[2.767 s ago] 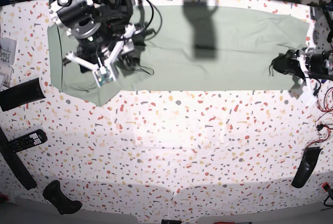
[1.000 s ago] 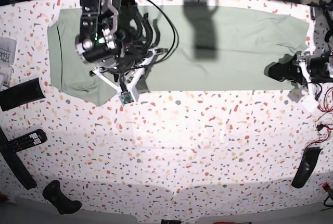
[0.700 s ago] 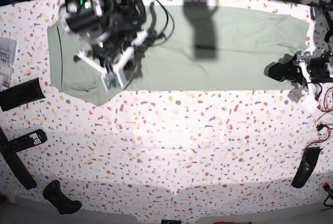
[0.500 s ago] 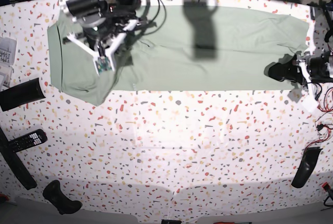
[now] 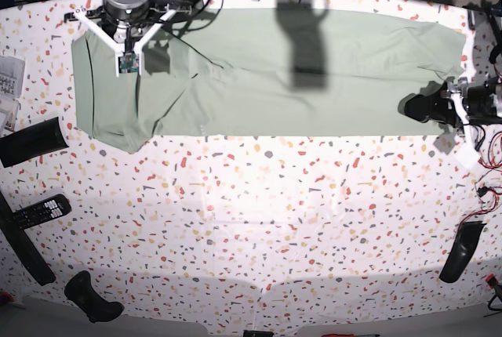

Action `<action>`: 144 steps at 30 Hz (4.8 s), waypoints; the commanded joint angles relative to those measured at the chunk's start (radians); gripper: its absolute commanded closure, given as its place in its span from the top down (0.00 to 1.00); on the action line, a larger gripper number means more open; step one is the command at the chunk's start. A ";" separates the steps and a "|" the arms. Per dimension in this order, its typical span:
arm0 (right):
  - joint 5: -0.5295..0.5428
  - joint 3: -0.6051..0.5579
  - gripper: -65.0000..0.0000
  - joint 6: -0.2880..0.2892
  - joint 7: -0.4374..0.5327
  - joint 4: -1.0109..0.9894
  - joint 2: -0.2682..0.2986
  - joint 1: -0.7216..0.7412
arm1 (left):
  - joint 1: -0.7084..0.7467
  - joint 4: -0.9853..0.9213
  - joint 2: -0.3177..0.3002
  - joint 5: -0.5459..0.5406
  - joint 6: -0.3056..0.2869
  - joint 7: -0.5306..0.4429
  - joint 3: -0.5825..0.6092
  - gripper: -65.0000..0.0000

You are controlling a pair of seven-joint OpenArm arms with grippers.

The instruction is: Fold the T-shirt properly

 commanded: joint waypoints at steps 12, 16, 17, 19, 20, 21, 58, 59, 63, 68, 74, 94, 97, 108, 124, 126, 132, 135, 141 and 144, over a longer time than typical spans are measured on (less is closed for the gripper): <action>-0.038 0.174 0.00 -0.018 -0.086 0.019 -0.069 -0.020 | -0.017 0.014 -0.017 -0.030 -0.009 -0.005 -0.011 0.02; -0.034 0.172 0.00 -0.018 -0.084 0.019 -0.083 -0.017 | -0.017 0.014 -0.017 -0.035 -0.009 -0.006 -0.011 0.02; -0.035 0.172 0.00 -0.018 -0.084 0.019 -0.083 -0.017 | -0.018 0.014 -0.017 -0.035 -0.009 -0.006 -0.011 0.02; -0.034 0.172 0.00 -0.019 -0.075 0.019 -0.083 -0.017 | -0.019 0.014 -0.017 -0.039 -0.009 -0.005 -0.011 0.02; -0.034 0.172 0.00 -0.019 -0.075 0.019 -0.083 -0.017 | -0.019 0.014 -0.017 -0.060 -0.009 -0.005 -0.011 0.02; -0.034 0.172 0.00 -0.019 -0.075 0.019 -0.083 -0.017 | -0.019 0.014 -0.017 -0.069 -0.009 -0.005 -0.011 0.02; 0.306 0.171 0.31 0.166 0.035 0.026 0.022 0.251 | -0.103 0.225 -0.016 0.903 -0.009 -0.369 0.332 0.45; 0.305 0.171 0.31 0.167 0.032 0.026 0.022 0.252 | -0.103 0.226 -0.018 0.910 -0.009 -0.369 0.332 0.45; 0.305 0.171 0.31 0.167 0.037 0.026 0.022 0.252 | -0.102 0.226 -0.020 0.909 -0.009 -0.370 0.332 0.45; 0.305 0.171 0.31 0.167 0.047 0.026 0.022 0.252 | -0.097 0.226 -0.020 0.909 -0.009 -0.369 0.332 0.45; 0.305 0.171 0.31 0.167 0.047 0.026 0.022 0.252 | -0.097 0.226 -0.019 0.909 -0.009 -0.369 0.332 0.39; 0.305 0.171 0.31 0.167 0.046 0.026 0.023 0.252 | -0.097 0.288 -0.093 0.705 0.051 -0.229 0.332 0.00; 0.335 0.171 0.31 0.167 0.047 0.026 0.023 0.252 | -0.097 0.339 -0.160 0.602 0.077 -0.228 0.332 0.00; 0.717 0.171 0.31 0.428 0.128 0.026 0.022 0.252 | 0.076 0.448 -0.231 0.577 0.076 -0.208 0.332 0.00; 0.854 0.171 0.31 0.504 0.099 -0.077 0.019 0.252 | 0.117 0.514 -0.234 0.625 0.076 -0.133 0.330 0.00; 0.854 0.171 0.31 0.504 0.099 -0.077 0.019 0.252 | 0.116 0.514 -0.234 0.624 0.076 -0.103 0.330 0.00; 0.854 0.171 0.31 0.504 0.099 -0.077 0.020 0.252 | 0.117 0.514 -0.234 0.628 0.076 -0.055 0.330 0.29; 0.853 0.171 0.31 0.504 0.098 -0.077 0.019 0.252 | 0.116 0.513 -0.234 0.629 0.076 0.030 0.330 0.29; 0.854 0.171 0.31 0.504 0.098 -0.077 0.019 0.252 | 0.122 0.512 -0.294 0.645 0.076 0.030 0.330 0.29; 0.854 0.171 0.31 0.504 0.098 -0.077 0.019 0.252 | 0.121 0.513 -0.352 0.748 0.124 0.030 0.330 0.29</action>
